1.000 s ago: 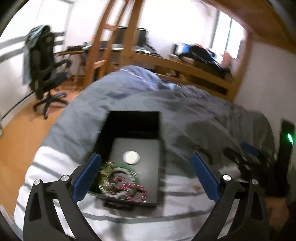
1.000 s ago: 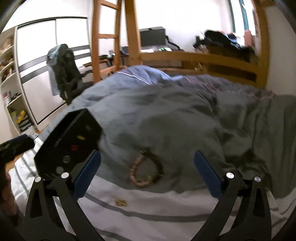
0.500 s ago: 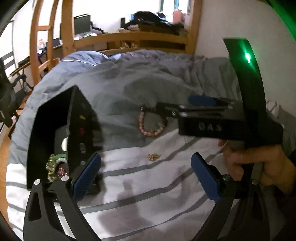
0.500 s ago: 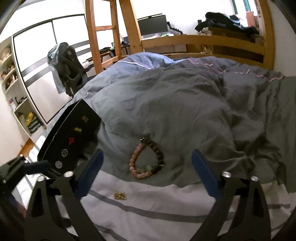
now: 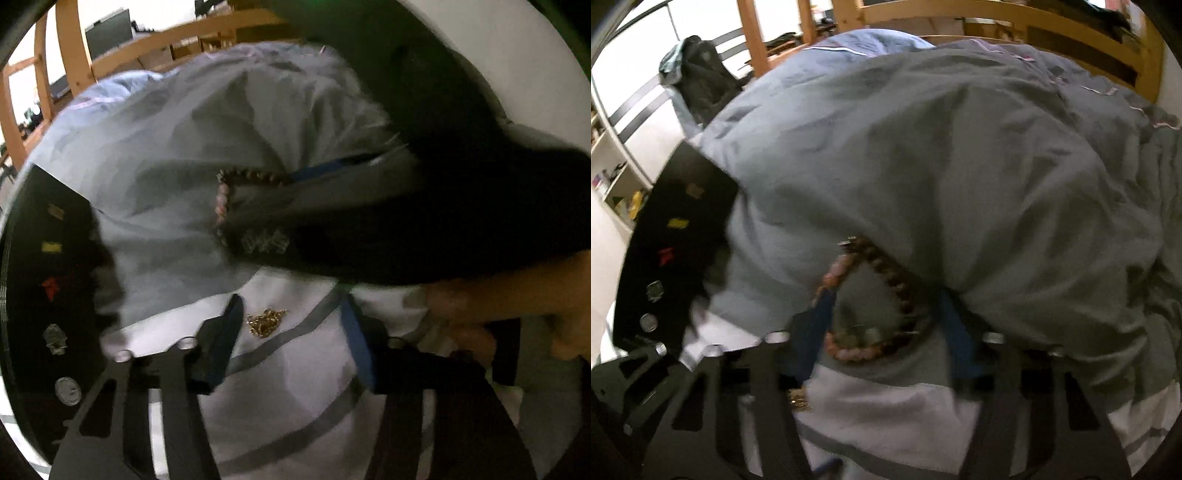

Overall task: Organize jewelry
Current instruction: 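Grasp the dark-and-pink bead bracelet with the right tool while the left tool grasps the gold charm, then lower the gold charm into the box with the left tool while the right tool drops the bracelet in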

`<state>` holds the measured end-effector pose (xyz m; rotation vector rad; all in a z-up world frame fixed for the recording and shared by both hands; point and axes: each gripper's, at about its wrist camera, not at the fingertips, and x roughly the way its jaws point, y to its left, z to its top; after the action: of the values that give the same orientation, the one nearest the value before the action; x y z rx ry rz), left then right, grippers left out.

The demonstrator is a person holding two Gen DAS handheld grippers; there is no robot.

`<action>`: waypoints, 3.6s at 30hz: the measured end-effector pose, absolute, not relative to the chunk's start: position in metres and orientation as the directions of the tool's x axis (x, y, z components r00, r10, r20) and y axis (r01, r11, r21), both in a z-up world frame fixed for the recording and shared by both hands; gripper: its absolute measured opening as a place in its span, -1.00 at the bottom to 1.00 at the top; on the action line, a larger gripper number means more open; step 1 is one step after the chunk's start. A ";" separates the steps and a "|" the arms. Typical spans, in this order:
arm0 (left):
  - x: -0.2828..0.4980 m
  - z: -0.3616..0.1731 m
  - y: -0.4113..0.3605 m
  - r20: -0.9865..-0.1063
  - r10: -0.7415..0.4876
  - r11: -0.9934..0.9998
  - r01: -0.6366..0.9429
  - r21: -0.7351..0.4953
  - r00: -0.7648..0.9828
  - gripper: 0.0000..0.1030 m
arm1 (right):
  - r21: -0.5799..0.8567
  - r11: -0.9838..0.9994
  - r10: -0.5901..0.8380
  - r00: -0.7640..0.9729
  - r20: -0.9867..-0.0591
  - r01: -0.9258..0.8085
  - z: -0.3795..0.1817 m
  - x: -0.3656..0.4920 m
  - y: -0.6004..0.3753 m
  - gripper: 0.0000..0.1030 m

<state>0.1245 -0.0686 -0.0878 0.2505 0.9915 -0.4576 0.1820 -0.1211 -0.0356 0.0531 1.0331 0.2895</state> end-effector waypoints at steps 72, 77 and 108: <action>0.068 0.022 0.081 -0.528 -0.315 0.940 0.181 -0.291 0.789 -0.82 | 0.481 0.807 0.574 0.647 -0.502 -0.343 0.022 0.127 -0.143 -0.83; 0.070 0.022 0.105 -0.514 -0.287 0.939 0.130 -0.319 0.808 -0.82 | 0.519 0.760 0.634 0.622 -0.460 -0.390 0.032 0.127 -0.125 -0.83; 0.080 -0.015 0.173 -0.632 -0.146 0.911 -0.147 -0.386 0.761 -0.58 | 0.433 0.680 0.726 0.462 -0.509 -0.592 0.060 0.111 0.011 -0.75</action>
<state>0.0796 0.1726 -0.0153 -0.4354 0.7118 0.0007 0.1114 0.0106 0.0597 0.2060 0.7248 0.8175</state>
